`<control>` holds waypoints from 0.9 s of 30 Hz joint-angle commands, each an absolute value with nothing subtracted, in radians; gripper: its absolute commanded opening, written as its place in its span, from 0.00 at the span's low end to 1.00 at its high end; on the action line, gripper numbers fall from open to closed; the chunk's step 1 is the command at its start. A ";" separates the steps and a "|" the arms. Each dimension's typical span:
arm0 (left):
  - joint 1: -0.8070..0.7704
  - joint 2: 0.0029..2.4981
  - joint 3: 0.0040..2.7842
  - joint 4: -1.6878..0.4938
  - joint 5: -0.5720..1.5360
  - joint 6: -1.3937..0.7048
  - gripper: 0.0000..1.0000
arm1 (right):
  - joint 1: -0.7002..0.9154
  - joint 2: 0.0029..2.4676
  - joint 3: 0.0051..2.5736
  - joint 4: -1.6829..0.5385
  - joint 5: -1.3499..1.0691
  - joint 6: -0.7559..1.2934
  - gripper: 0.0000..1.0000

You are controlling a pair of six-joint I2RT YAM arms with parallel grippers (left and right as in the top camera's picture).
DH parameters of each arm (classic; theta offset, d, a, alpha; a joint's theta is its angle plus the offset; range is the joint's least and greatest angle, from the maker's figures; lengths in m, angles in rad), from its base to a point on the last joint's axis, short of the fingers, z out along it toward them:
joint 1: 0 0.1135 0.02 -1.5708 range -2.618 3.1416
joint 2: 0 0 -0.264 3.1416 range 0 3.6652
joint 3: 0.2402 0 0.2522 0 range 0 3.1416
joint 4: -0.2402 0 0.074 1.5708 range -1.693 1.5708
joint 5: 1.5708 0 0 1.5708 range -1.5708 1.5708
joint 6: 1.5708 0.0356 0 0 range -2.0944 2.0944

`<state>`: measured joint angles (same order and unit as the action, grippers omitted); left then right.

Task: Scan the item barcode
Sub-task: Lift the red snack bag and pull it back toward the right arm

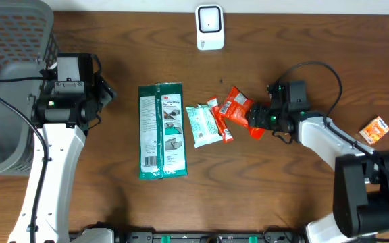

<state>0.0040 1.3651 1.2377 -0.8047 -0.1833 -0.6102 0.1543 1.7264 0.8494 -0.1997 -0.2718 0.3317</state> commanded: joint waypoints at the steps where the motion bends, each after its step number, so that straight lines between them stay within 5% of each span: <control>1: 0.006 1.352 1.259 -0.807 -0.196 -0.623 0.85 | 0.153 1.765 0.820 -0.167 -0.327 0.345 0.76; 11: 0.006 1.352 1.259 -0.807 -0.196 -0.623 0.85 | 0.130 1.773 0.820 -0.144 -0.420 0.344 0.44; 16: 0.006 1.352 1.259 -0.807 -0.196 -0.623 0.85 | 0.097 1.773 0.820 -0.119 -0.494 0.344 0.01; 27: 0.006 1.352 1.259 -0.807 -0.196 -0.623 0.85 | -0.007 1.653 0.826 -0.065 -0.797 0.154 0.01</control>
